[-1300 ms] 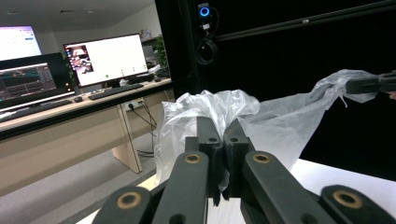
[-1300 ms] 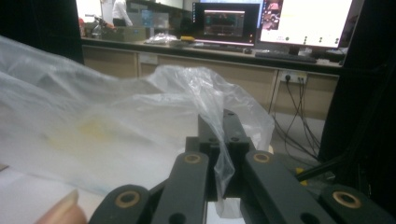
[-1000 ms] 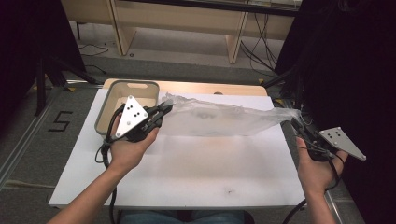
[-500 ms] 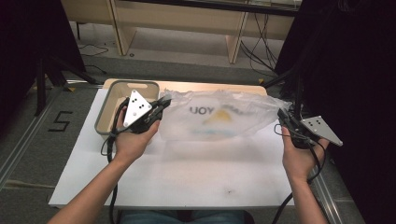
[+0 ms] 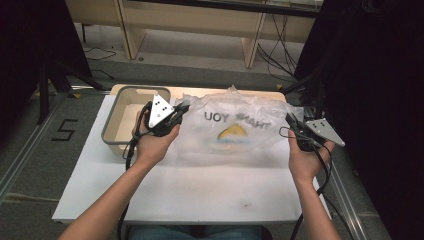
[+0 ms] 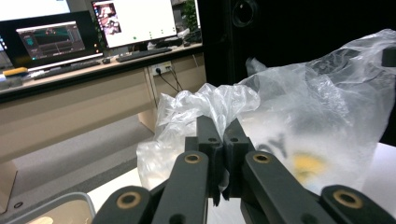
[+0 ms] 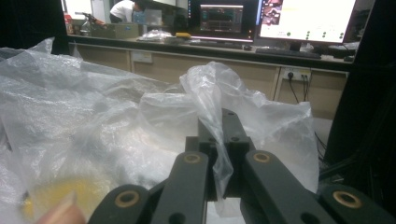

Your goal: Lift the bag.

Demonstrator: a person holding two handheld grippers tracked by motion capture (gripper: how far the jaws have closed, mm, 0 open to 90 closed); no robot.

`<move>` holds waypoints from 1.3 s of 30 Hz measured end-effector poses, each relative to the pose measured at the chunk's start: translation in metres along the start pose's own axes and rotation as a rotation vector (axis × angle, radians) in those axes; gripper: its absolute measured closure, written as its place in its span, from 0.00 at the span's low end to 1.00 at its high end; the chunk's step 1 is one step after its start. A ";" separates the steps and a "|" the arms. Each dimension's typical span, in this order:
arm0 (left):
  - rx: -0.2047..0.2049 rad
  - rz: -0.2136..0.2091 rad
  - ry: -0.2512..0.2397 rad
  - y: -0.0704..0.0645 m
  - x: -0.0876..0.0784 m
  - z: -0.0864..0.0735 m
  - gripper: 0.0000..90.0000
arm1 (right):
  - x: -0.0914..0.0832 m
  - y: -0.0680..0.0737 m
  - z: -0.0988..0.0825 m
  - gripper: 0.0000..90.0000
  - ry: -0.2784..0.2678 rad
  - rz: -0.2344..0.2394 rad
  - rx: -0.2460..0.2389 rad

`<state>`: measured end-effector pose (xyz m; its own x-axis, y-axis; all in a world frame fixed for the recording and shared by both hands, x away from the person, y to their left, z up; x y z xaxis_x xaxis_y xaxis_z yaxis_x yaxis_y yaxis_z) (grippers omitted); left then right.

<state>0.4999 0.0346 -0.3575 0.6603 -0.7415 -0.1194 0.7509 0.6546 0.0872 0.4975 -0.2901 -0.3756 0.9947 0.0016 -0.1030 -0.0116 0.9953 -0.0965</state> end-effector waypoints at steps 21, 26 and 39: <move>-0.063 0.029 0.062 0.017 0.029 -0.026 0.98 | 0.018 0.006 -0.020 0.99 0.051 -0.007 -0.008; -0.077 0.039 0.074 0.022 0.035 -0.032 0.98 | 0.021 0.008 -0.024 0.99 0.061 -0.003 -0.013; -0.098 0.056 0.106 0.030 0.045 -0.043 0.98 | 0.027 0.012 -0.032 0.99 0.089 0.005 -0.013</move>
<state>0.5517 0.0278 -0.4030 0.6923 -0.6868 -0.2215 0.7044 0.7098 0.0007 0.5213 -0.2813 -0.4112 0.9816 -0.0026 -0.1910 -0.0185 0.9939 -0.1089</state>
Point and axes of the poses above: each handheld gripper's, and its own axes: x roughly forward along the jaws, z roughly out of its top, y roughly to its left, the point moved 9 cm from there along x, roughly forward along the jaws, and after that the axes turned 14 degrees about -z, right-handed, at the moved point
